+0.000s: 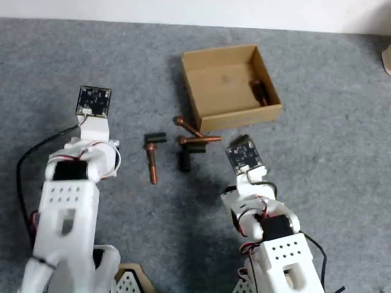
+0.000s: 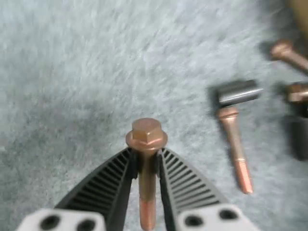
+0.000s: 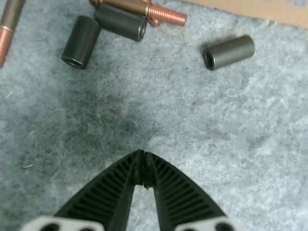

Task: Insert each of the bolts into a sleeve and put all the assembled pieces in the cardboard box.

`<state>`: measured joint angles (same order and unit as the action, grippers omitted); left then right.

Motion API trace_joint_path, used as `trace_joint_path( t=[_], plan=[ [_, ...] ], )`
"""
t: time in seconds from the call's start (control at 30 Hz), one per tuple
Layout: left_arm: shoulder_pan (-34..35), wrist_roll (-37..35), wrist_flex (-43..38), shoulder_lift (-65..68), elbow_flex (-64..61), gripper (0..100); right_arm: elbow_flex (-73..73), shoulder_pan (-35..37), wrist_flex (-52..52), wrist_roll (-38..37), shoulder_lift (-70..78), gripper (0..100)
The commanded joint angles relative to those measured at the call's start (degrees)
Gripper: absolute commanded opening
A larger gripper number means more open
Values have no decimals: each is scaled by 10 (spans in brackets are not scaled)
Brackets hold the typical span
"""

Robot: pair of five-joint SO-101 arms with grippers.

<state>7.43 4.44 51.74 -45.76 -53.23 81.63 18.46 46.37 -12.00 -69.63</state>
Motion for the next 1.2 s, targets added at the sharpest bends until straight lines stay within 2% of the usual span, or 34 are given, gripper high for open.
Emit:
trace_joint_path(
  t=[0.0,0.17,0.27,0.4,0.47,0.73,0.8,0.9,1.17],
  plan=[
    [-42,4,37,-96,27,5,7,1,-17,-12,-7,10],
    [-45,4,28,-129,-21,5,10,2,-12,-18,-4,10],
    [-45,2,11,-129,-59,5,8,11,16,-54,-2,17],
    [-46,0,-16,-129,-94,5,-33,28,41,-28,25,111],
    [-46,-13,-19,-129,-104,5,-76,37,51,-13,74,135],
    [-43,-29,-16,-133,-123,5,-240,125,59,15,344,90],
    [-34,-55,-16,-133,-123,5,-287,137,60,35,397,90],
    [-3,-104,-17,-133,-122,5,-356,151,59,62,462,90],
    [43,-110,-19,-133,-119,5,-499,204,58,120,582,91]
  ],
)
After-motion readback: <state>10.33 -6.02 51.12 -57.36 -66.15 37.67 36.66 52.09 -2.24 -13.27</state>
